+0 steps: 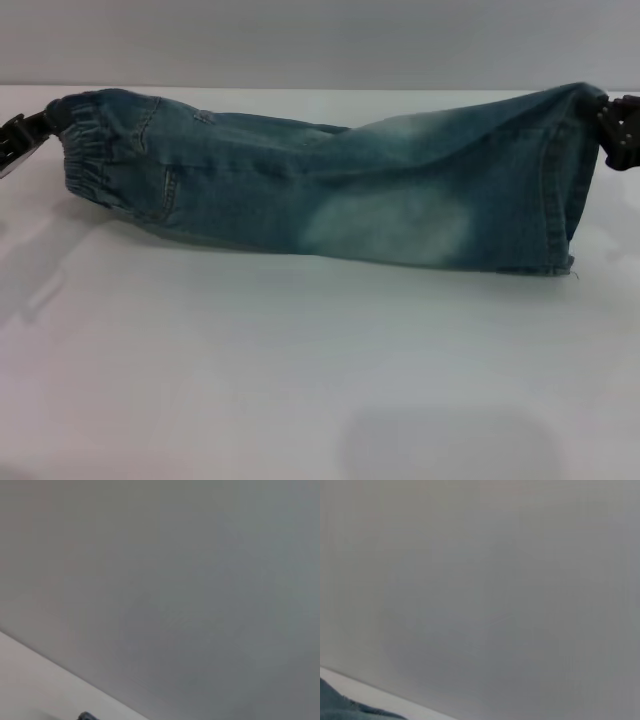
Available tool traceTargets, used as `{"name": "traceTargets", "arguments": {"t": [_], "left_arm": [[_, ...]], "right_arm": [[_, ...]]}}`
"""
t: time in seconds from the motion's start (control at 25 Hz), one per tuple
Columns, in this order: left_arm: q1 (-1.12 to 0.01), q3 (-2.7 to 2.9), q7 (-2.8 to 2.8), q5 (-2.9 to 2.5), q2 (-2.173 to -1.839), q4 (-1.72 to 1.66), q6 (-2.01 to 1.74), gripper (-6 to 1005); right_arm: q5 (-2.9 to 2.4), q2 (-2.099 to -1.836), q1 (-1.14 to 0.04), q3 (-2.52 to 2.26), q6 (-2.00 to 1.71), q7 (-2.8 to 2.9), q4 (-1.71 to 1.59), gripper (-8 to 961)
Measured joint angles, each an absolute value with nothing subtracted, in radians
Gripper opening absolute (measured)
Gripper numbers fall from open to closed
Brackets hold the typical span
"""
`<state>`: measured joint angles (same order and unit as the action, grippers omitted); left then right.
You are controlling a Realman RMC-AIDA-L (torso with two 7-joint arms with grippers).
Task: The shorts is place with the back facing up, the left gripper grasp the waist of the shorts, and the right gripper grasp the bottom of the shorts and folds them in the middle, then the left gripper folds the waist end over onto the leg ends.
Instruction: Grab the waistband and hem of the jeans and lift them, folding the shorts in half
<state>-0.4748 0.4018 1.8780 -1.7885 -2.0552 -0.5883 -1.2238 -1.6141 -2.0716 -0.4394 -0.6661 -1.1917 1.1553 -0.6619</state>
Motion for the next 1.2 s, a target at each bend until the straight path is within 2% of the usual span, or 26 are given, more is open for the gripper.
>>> {"name": "traceTargets", "arguments": {"t": [0.84, 1.2], "left_arm": [[-0.537, 0.414, 1.794, -1.770, -2.057, -0.519, -1.149, 54], [-0.573, 0.499, 1.768, -1.769, -2.059, -0.487, -0.992, 54]], "right_arm": [[-1.483, -2.068, -0.449, -0.667, -1.091, 1.009, -0.526, -2], [-1.499, -2.067, -0.458, -0.669, -0.994, 1.004, -0.498, -1]]}}
